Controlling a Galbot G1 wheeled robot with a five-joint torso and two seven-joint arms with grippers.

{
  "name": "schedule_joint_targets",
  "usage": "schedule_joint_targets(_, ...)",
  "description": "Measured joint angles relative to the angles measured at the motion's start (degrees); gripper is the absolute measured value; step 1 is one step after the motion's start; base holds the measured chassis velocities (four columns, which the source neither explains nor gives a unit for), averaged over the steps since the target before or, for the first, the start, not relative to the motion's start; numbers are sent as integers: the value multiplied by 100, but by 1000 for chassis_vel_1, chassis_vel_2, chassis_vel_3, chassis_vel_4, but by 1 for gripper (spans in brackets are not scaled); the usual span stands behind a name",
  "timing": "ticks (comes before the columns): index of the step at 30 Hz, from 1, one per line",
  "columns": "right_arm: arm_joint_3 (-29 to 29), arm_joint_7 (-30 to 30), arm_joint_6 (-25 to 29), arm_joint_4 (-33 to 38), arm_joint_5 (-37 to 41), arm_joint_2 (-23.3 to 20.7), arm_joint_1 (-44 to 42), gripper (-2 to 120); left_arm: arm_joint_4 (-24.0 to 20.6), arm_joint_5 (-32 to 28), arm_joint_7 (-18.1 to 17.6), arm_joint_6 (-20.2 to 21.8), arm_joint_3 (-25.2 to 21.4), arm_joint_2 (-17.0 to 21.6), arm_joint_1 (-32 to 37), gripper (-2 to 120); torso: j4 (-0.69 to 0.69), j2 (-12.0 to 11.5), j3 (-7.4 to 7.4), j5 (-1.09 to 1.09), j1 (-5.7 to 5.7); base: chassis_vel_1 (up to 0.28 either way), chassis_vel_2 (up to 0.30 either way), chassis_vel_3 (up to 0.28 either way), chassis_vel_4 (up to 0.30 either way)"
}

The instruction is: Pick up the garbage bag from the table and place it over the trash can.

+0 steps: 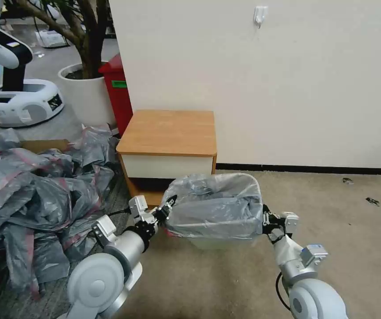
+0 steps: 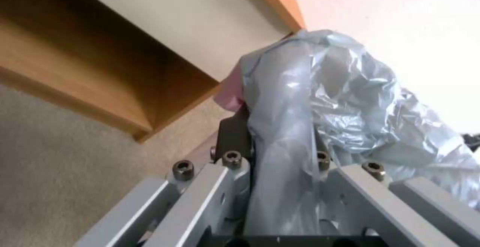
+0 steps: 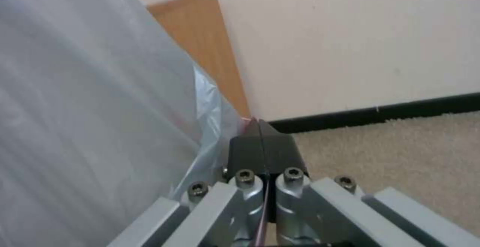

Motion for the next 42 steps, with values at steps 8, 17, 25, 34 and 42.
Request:
schedule_joint_targets(8,44,-18,29,1,-99,35,-11,0,-42,-77,24,39,-210,81,-106,8,0,0,0,0,0,0,0,0,0)
schedule_joint_targets(17,105,81,-147,919,361,88,-387,34,206,146,66,26,-364,103,-172,7,0,0,0,-1,0,0,0,0,0)
schedule_joint_targets(25,176,287,-357,1473,846,88,-526,62,561,608,194,-1,-401,116,-260,7,0,0,0,0,0,0,0,0,0)
schedule_joint_targets(34,186,281,-949,2427,1144,-426,-43,97,631,2431,814,-180,-57,214,-130,7,0,0,0,0,0,0,0,0,0)
schedule_joint_targets(42,-484,-579,-1697,2585,619,-1640,476,73,367,3741,1330,-240,101,266,127,7,-1,0,0,1,0,0,0,0,0)
